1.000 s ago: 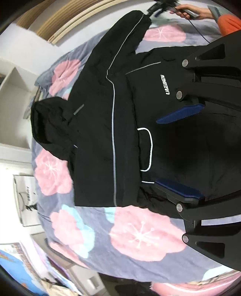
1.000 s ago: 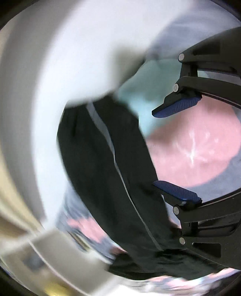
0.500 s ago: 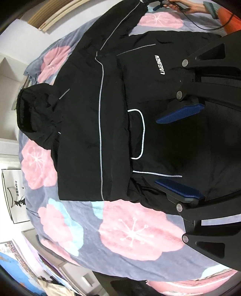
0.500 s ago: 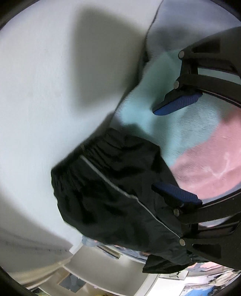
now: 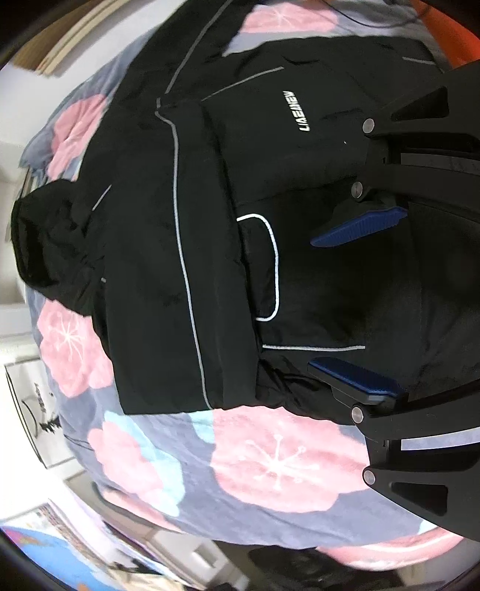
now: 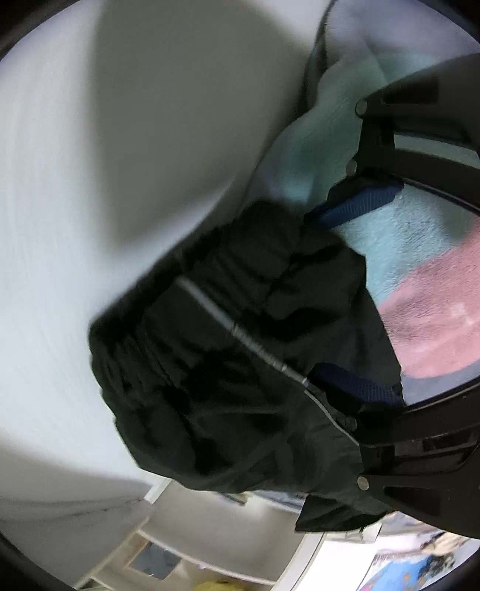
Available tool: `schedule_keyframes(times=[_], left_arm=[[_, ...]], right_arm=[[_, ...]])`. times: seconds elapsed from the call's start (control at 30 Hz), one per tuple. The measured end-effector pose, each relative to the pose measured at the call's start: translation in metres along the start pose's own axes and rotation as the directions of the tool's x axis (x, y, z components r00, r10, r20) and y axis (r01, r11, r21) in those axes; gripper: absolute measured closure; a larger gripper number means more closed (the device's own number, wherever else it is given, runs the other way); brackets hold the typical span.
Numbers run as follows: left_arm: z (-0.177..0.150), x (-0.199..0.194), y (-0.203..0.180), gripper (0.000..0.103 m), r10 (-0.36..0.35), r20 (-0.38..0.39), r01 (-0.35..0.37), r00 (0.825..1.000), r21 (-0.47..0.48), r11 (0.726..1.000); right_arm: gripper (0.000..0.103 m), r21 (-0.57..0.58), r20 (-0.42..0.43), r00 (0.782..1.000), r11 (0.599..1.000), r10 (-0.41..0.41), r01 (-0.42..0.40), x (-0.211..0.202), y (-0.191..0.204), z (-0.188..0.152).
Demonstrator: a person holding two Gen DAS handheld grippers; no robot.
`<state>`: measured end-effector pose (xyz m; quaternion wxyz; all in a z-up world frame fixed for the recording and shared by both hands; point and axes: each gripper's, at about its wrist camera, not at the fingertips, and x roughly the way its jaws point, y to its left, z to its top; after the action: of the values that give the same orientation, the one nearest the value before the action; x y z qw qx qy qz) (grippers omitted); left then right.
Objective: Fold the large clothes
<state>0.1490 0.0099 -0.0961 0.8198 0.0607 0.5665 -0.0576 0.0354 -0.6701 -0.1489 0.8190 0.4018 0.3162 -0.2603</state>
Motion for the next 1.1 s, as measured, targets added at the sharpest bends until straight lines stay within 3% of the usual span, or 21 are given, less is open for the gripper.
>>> schedule_keyframes(times=[0.03,0.13,0.23,0.33,0.47,0.57,0.8,1.0,1.1], left_arm=[[0.0,0.0,-0.002,0.039,0.0,0.001,0.0,1.0,0.012,1.0],[0.0,-0.002,-0.006,0.039,-0.031,-0.002,0.031,1.0,0.019,0.999],[0.002,0.0,-0.004,0.039,-0.074,-0.015,0.074,0.997,-0.013,0.997],[0.004,0.0,0.001,0.039,-0.067,-0.008,0.067,0.998,-0.037,0.997],[0.007,-0.004,0.013,0.039,-0.071,0.014,0.072,0.997,-0.088,0.993],[0.008,-0.008,0.024,0.039,-0.083,0.031,0.087,0.996,-0.136,0.987],[0.011,-0.012,0.041,0.039,-0.093,0.058,0.103,0.994,-0.193,0.976],[0.012,-0.022,0.044,0.039,-0.093,0.097,0.11,0.991,-0.194,0.975],[0.013,-0.025,0.047,0.039,-0.135,0.109,0.155,0.985,-0.21,0.965]], right_arm=[[0.061,-0.009,-0.003,1.0,1.0,-0.004,0.004,0.002,0.003,0.0],[0.075,-0.025,0.01,1.0,0.999,-0.025,0.026,-0.004,0.006,-0.003],[0.08,-0.038,0.022,0.999,0.999,-0.028,0.029,-0.016,0.007,-0.009],[0.082,-0.087,0.039,0.999,0.995,-0.037,0.041,-0.029,0.022,-0.018],[0.083,-0.217,0.057,0.997,0.975,-0.043,0.054,-0.045,0.065,-0.033],[0.085,-0.345,0.063,0.997,0.936,-0.043,0.063,-0.066,0.092,-0.049],[0.085,-0.636,0.063,0.998,0.769,-0.031,0.064,-0.096,0.206,-0.096],[0.085,-0.824,0.016,0.999,0.565,-0.032,0.031,-0.106,0.3,-0.158],[0.085,-0.881,-0.012,1.0,0.473,-0.012,-0.005,-0.104,0.345,-0.197]])
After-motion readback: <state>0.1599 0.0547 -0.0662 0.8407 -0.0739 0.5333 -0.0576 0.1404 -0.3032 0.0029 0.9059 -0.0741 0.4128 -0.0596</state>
